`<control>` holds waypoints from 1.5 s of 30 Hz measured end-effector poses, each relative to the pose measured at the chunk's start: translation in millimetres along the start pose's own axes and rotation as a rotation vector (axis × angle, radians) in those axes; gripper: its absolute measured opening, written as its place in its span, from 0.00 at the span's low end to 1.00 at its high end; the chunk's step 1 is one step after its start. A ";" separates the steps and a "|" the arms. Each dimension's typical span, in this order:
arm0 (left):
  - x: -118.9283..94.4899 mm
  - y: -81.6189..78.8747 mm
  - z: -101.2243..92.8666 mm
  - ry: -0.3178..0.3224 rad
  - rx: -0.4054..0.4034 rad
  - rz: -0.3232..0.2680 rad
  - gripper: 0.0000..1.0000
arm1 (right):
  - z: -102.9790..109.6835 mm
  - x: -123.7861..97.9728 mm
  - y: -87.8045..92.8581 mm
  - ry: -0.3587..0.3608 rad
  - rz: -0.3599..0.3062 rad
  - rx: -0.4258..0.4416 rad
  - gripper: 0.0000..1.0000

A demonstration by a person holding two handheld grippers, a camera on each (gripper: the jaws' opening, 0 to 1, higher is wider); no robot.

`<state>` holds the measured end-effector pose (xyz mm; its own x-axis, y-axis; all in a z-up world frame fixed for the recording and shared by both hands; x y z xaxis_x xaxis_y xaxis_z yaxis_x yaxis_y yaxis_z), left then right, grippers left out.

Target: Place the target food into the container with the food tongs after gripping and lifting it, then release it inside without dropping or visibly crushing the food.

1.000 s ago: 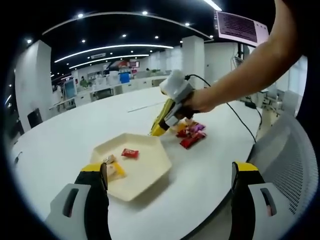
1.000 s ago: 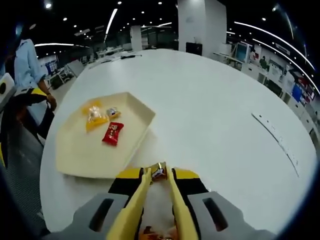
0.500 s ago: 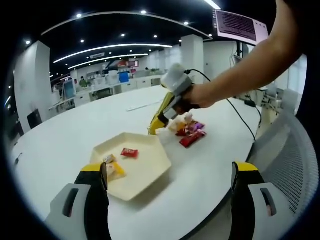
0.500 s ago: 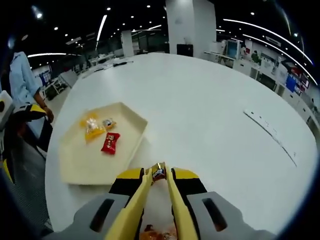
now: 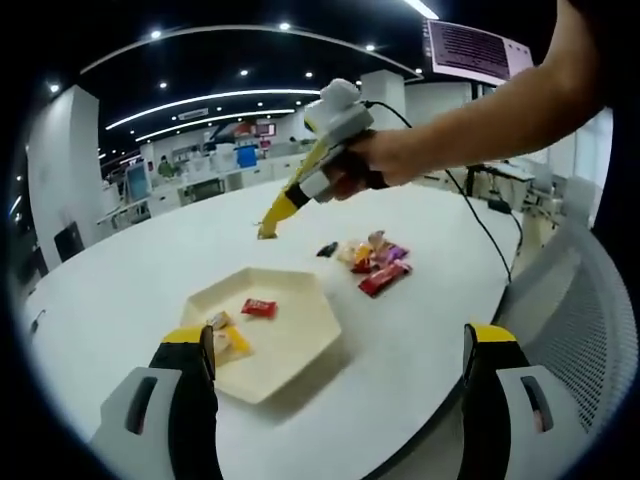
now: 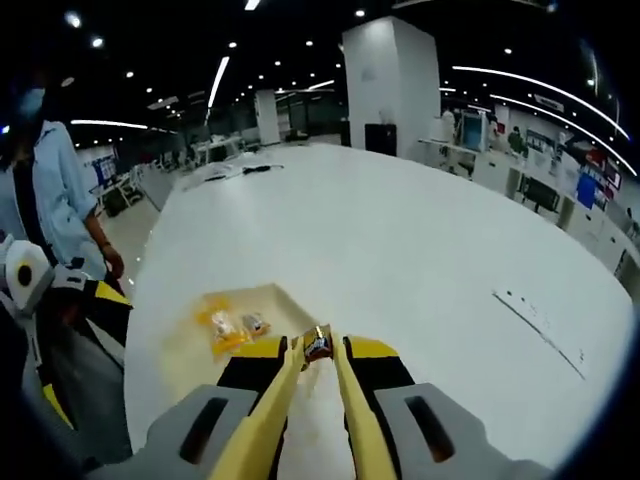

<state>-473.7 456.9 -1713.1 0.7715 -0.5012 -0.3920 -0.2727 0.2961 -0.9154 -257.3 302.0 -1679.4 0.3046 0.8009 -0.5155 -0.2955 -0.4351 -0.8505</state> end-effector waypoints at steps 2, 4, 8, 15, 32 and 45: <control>0.0 0.2 0.2 -0.001 0.003 0.003 0.99 | 9.5 5.8 -10.0 -0.020 -0.014 -0.018 0.21; 0.0 0.4 -0.5 0.003 0.005 0.002 0.99 | 19.5 12.4 -17.2 -0.040 -0.019 -0.029 0.21; -0.7 -0.2 0.3 -0.003 0.005 0.000 0.99 | 36.0 27.3 -25.3 -0.083 -0.010 -0.051 0.20; -0.1 0.6 0.5 -0.003 0.006 0.001 0.99 | 49.8 38.0 -33.0 -0.104 -0.026 -0.063 0.22; 0.7 0.4 0.3 -0.007 0.016 0.006 0.99 | 59.9 35.5 -33.0 -0.146 -0.022 -0.106 0.26; 0.6 0.2 0.8 -0.009 0.011 0.003 0.99 | 58.8 32.7 -35.8 -0.159 -0.036 -0.111 0.26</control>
<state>-472.8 457.3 -1713.4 0.7758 -0.4932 -0.3935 -0.2685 0.3064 -0.9133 -290.0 367.9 -1659.7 0.1633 0.8681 -0.4688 -0.1823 -0.4404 -0.8791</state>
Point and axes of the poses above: the point that each gripper's makers call its tool centre point, and the gripper's own axes: x roughly forward along the fingers, z roughly to its left, y roughly out of its underside, the point moved 9 cm from there along -x, roughly backward along the fingers, and after that the axes turned 7 degrees about -y, right-handed, at the moved point
